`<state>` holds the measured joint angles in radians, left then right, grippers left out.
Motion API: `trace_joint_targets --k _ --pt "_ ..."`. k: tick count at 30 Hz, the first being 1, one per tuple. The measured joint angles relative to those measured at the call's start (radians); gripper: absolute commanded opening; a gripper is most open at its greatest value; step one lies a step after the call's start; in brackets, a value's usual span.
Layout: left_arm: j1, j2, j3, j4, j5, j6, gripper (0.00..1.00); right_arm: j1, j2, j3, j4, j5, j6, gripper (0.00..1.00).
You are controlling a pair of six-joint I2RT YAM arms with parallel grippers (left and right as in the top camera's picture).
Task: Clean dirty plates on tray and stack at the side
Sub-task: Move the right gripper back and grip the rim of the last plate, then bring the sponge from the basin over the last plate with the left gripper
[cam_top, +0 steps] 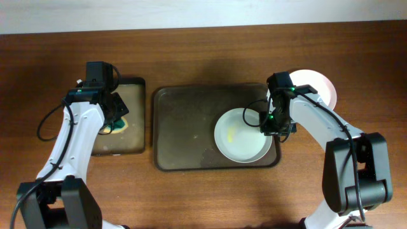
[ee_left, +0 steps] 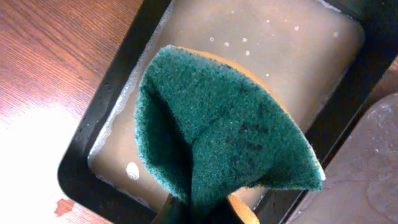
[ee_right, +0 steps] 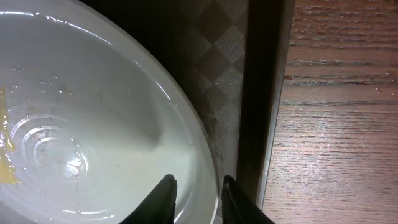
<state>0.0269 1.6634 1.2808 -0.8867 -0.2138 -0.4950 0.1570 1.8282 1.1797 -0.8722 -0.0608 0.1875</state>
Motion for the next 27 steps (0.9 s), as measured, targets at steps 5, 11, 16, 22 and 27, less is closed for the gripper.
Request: trace_joint_targets --k 5,11,16,22,27 --pt "0.0 0.0 0.0 0.001 0.024 0.001 0.0 0.0 0.0 -0.012 0.01 0.0 0.01 0.25" --pt "0.0 0.0 0.0 0.016 0.11 0.034 0.0 0.0 0.0 -0.087 0.091 -0.045 0.026 0.17" --pt "-0.006 0.0 0.0 0.034 0.195 0.074 0.0 -0.001 0.0 -0.1 0.115 -0.112 0.032 0.09" --pt "-0.088 0.0 0.0 0.043 0.294 0.11 0.0 0.023 0.0 -0.108 0.182 -0.167 0.074 0.09" --pt "-0.238 0.0 0.0 0.047 0.323 0.102 0.0 0.116 0.0 -0.134 0.311 -0.178 0.105 0.08"
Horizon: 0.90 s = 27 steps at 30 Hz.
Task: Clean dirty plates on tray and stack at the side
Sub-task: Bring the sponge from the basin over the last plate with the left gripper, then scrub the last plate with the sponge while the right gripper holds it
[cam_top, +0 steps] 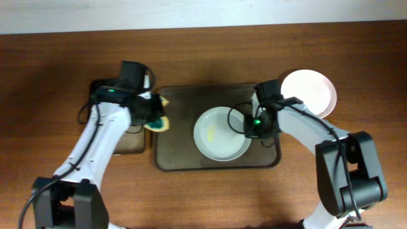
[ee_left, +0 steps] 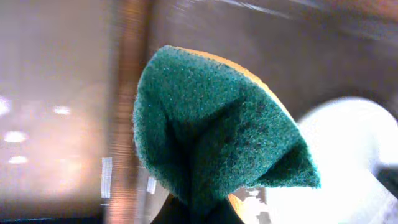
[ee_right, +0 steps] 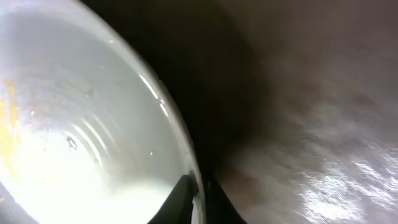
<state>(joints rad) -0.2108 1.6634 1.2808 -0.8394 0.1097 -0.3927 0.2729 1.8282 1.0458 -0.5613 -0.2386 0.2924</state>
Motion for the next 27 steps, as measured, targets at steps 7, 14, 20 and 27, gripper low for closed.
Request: trace_joint_targets --k 7,14,20,27 --pt "-0.165 0.0 0.0 0.051 0.014 -0.065 0.0 0.098 0.0 -0.012 0.083 -0.003 0.077 0.04" --pt "-0.238 0.054 0.0 0.059 0.014 -0.121 0.0 0.101 0.0 -0.016 0.096 -0.003 0.122 0.04" --pt "-0.311 0.198 0.0 0.079 0.015 -0.208 0.0 0.101 0.0 -0.016 0.098 -0.003 0.127 0.04" --pt "-0.363 0.3 0.0 0.169 0.026 -0.287 0.0 0.101 0.0 -0.016 0.099 0.001 0.13 0.04"
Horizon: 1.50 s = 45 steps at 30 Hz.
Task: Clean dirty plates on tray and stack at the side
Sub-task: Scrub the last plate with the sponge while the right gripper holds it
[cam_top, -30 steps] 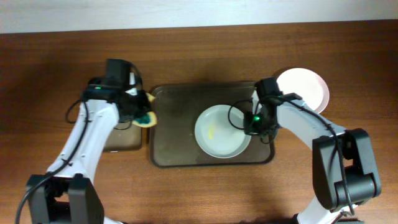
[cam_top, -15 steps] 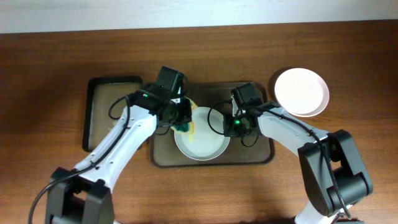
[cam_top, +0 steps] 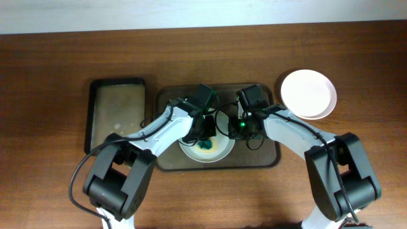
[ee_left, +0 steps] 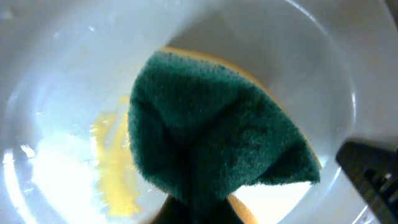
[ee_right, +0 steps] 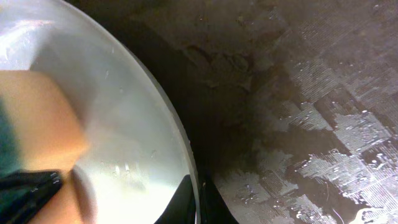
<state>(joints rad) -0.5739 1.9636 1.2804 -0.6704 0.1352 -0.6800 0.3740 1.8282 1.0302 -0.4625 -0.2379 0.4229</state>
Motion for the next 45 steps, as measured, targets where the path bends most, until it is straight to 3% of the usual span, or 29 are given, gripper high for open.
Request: trace_joint_targets --k 6,15,19,23,29,33,40,45 --pt "-0.019 0.008 0.005 -0.009 -0.08 -0.011 0.0 -0.001 0.0 0.0 -0.001 0.008 0.0 0.04" --pt "-0.042 0.024 0.011 -0.119 -0.561 -0.018 0.0 0.009 0.0 0.0 0.004 -0.004 0.004 0.04" --pt "-0.047 0.027 0.019 -0.138 -0.633 -0.018 0.0 0.016 0.0 0.0 0.008 -0.014 0.011 0.04" --pt "-0.012 0.024 0.051 -0.139 -0.563 -0.018 0.0 0.017 0.0 0.0 0.007 -0.009 0.015 0.04" --pt "0.101 -0.011 0.063 -0.026 -0.216 -0.019 0.0 0.011 0.0 0.0 0.003 0.011 0.019 0.04" --pt "0.099 -0.007 0.063 0.023 -0.063 -0.021 0.01 0.011 0.0 0.0 0.003 0.011 0.024 0.04" --pt "0.037 0.058 0.068 0.03 -0.017 -0.021 0.0 0.01 0.0 0.0 0.0 0.018 0.027 0.04" --pt "0.026 0.059 0.084 -0.032 -0.137 -0.021 0.0 0.009 0.0 0.0 -0.001 0.018 0.027 0.04"
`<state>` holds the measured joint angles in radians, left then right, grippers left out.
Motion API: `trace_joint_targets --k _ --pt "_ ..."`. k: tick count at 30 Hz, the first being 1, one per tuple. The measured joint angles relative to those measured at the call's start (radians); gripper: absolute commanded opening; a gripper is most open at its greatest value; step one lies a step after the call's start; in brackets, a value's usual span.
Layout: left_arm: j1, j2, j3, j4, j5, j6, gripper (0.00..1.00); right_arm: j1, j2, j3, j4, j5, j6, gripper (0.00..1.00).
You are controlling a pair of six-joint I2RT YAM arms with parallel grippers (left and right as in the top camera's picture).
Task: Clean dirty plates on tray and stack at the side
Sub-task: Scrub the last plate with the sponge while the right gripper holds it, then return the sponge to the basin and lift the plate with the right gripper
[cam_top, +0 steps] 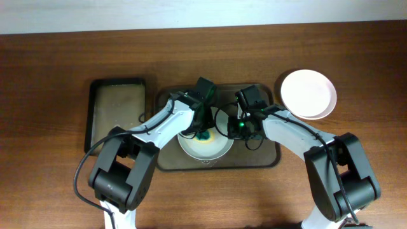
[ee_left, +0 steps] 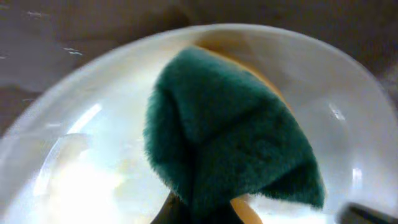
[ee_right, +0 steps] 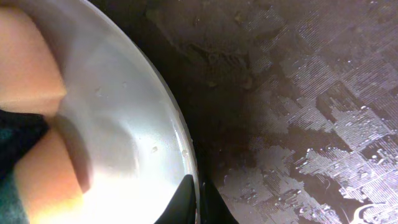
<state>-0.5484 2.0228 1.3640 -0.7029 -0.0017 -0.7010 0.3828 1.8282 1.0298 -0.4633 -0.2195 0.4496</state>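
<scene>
A white plate (cam_top: pixel 205 147) lies in the middle of the dark tray (cam_top: pixel 264 159). My left gripper (cam_top: pixel 202 124) is shut on a folded green and orange sponge (cam_top: pixel 203 135), which presses into the plate near its far rim. In the left wrist view the sponge (ee_left: pixel 230 130) covers most of the plate (ee_left: pixel 87 137), and a pale yellow smear (ee_left: pixel 127 169) shows beside it; that gripper (ee_left: pixel 202 210) is mostly hidden by the sponge. My right gripper (cam_top: pixel 238 129) is shut on the plate's right rim, pinched between thin fingers (ee_right: pixel 195 199), with the sponge's orange side (ee_right: pixel 28 68) at left.
A clean pink plate (cam_top: pixel 308 94) sits on the table right of the tray. A black pan of soapy water (cam_top: pixel 117 114) stands left of the tray. The tray floor (ee_right: pixel 298 93) is wet and streaked. Both arms cross over the tray's middle.
The sponge has shifted from the plate's centre toward its far rim. The yellow smear looks paler. My right gripper still pinches the rim, and the plate has hardly moved.
My left gripper held the sponge over the soapy pan while the right gripper's fingers straddled the rim of the plate at the tray's right. Then the right gripper was shut on the rim and the plate was further left. Then the sponge was on the yellow stain.
</scene>
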Motion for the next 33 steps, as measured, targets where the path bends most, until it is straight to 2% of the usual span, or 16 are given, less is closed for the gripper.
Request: trace_joint_targets --k 5,8,13,18,22,28,32,33 --pt "0.004 0.001 0.006 -0.119 -0.249 0.001 0.0 0.0 0.0 0.0 0.004 -0.004 0.0 0.04" --pt "0.009 0.003 0.013 -0.176 -0.314 0.001 0.0 0.014 0.0 0.0 0.013 -0.035 0.0 0.04" --pt "0.079 -0.022 0.025 -0.2 -0.242 0.004 0.0 0.021 0.0 0.0 0.023 -0.068 0.001 0.04" --pt "0.283 -0.19 0.025 -0.199 -0.195 0.003 0.0 0.004 0.0 -0.002 -0.007 -0.031 0.0 0.04" --pt "0.365 -0.291 0.026 -0.224 -0.169 0.061 0.0 0.004 0.0 0.008 -0.028 -0.018 -0.021 0.04" --pt "0.452 -0.295 0.024 -0.251 -0.148 0.134 0.0 0.008 -0.041 0.134 -0.238 0.08 -0.089 0.04" --pt "0.516 -0.295 0.024 -0.253 -0.144 0.145 0.0 0.041 -0.092 0.298 -0.4 0.253 -0.129 0.04" --pt "0.534 -0.295 0.023 -0.254 -0.144 0.148 0.0 0.076 -0.111 0.38 -0.461 0.359 -0.141 0.04"
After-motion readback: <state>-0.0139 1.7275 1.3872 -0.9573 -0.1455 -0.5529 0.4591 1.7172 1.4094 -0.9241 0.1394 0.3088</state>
